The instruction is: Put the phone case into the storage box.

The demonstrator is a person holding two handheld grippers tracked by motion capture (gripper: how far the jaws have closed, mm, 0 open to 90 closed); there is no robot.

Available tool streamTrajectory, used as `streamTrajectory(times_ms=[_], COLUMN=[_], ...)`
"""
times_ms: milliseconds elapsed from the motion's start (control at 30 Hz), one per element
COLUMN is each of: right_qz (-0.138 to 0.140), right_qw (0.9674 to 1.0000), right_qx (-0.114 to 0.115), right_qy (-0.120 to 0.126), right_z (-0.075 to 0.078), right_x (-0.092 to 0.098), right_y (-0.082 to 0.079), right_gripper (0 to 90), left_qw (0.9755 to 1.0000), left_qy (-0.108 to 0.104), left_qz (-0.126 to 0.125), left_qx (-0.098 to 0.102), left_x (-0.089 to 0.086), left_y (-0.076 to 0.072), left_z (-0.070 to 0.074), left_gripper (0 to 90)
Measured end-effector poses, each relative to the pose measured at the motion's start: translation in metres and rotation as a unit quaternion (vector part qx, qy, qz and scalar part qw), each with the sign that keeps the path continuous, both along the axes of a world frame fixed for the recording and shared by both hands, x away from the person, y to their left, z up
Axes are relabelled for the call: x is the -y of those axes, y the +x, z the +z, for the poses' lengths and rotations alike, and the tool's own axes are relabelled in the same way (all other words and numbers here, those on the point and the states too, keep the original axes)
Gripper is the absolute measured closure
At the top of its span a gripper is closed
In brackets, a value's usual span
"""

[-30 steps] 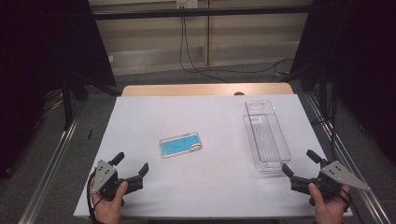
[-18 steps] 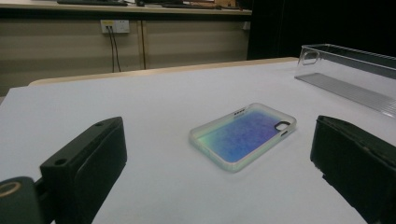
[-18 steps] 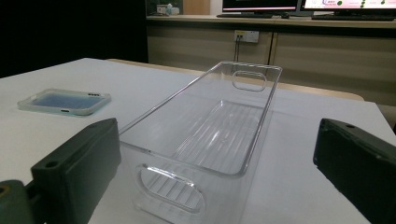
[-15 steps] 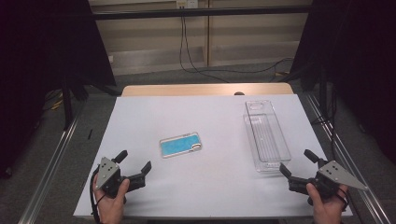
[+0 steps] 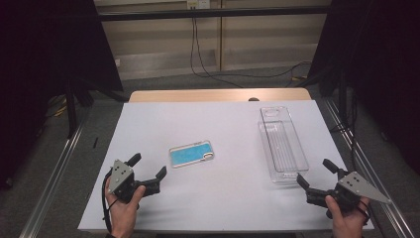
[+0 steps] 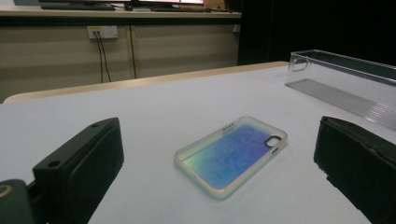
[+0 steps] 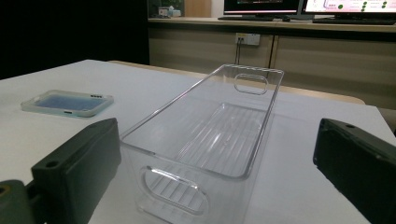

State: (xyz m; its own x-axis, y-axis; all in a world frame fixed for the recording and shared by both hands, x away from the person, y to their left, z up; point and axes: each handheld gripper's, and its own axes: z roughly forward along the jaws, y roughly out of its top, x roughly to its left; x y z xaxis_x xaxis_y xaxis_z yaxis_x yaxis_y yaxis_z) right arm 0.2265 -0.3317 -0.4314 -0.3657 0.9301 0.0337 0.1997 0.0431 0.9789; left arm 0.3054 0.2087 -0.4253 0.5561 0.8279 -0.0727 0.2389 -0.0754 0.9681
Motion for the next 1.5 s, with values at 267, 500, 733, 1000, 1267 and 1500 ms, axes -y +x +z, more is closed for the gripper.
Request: streamTrajectory(times_ms=[267,500,733,1000,1267,1500], right_qz=[0.000,0.005,0.004,0.007,0.005,0.007], right_qw=[1.0000,0.9999,1.0000,0.9999,1.0000,1.0000], right_qx=[-0.002,-0.006,-0.004,-0.004,-0.005,-0.005], right_qy=[0.003,0.007,0.007,0.007,0.007,0.005], right_z=[-0.001,-0.001,-0.001,-0.001,-0.001,-0.001], right_x=[0.001,0.002,0.002,0.001,0.002,0.001], right_y=[0.001,0.001,0.001,0.000,0.000,0.000], right_gripper=[0.2,0.9,0.8,0.8,0.9,0.9], left_qw=[0.9998,0.9998,0.9999,0.9998,0.9996,0.9995], left_qy=[0.002,-0.010,-0.003,-0.009,-0.001,-0.004], left_qz=[-0.010,-0.018,-0.008,-0.009,-0.013,-0.007], left_qx=[0.017,0.008,0.014,0.016,0.025,0.032], left_x=[0.015,0.018,0.021,0.029,0.040,0.045], left_y=[0.013,0.027,0.038,0.053,0.072,0.087], left_z=[0.004,0.008,0.010,0.010,0.012,0.014], left_gripper=[1.5,1.4,1.4,1.5,2.3,2.3])
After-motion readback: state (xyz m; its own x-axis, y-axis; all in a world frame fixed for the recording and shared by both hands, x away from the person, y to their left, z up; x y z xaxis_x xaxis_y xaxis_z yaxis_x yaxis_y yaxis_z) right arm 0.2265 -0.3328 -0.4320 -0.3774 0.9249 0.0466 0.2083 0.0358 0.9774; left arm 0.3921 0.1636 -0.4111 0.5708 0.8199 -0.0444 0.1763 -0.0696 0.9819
